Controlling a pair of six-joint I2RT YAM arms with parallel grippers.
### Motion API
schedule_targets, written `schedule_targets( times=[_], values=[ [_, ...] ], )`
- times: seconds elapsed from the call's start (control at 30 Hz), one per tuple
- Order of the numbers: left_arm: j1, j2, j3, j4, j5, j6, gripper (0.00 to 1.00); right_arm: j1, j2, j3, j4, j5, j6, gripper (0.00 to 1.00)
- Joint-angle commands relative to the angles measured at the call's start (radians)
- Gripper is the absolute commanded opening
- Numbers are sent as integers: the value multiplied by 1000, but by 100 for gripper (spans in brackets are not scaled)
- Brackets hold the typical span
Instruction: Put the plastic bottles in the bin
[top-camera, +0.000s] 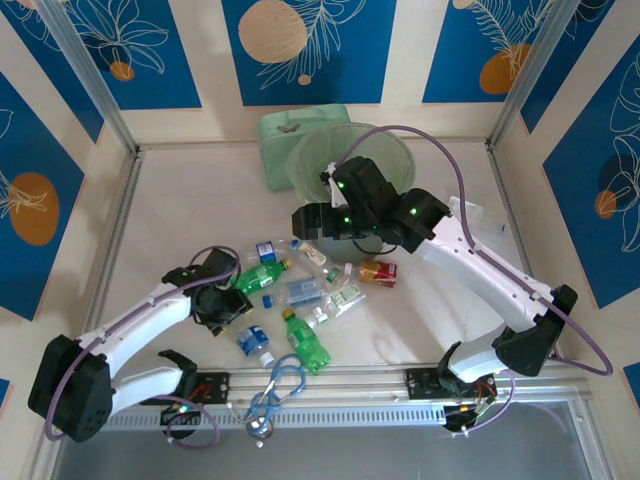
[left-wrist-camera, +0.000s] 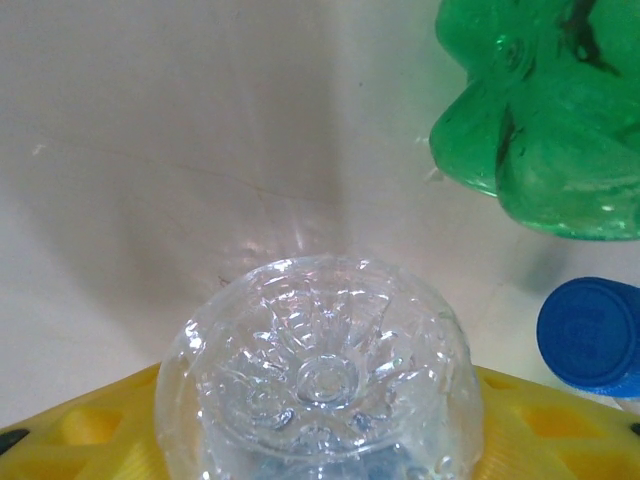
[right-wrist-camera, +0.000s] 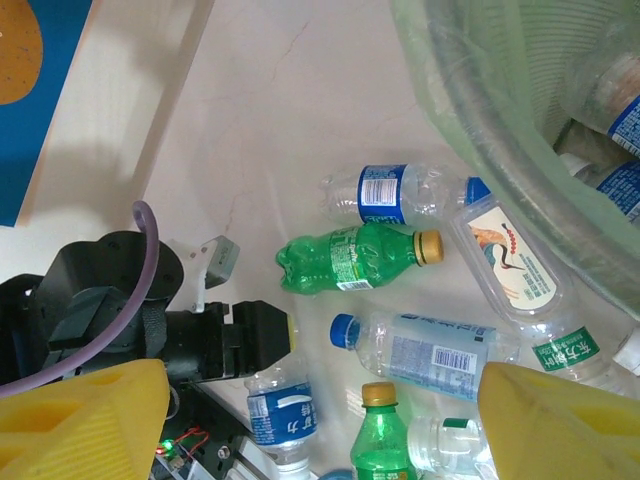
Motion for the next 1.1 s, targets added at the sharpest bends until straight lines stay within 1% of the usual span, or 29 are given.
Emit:
schedule_targets(
  times=[0.0,0.27,0.47,0.57,0.7,0.83,0.97,1.07],
  values=[
    [-9,-30,61,-62,-21,30,55,-4,-38,5,-2,-26,-7,81],
    [-7,-85,236,-73,-28,63,54,3,-44,51,-12,-55,-32,81],
    [13,-110,369,114,18,76,56,-6,-46,77,-11,-140,-40,82],
    [35,-100,426,174,38,87,56,-22,-53,87,-19,-149,-32,83],
    [76,-86,454,305,144,64,55,-60,-76,93,-17,-192,-30,92],
    [112,-70,446,515,264,-4,55,-102,-81,116,-27,-248,-32,98],
    [124,-34,440,742,361,-85,55,-115,-57,155,-57,-292,-54,100],
    [124,1,444,869,427,-134,55,-106,-25,191,-81,-327,-73,100]
  ],
)
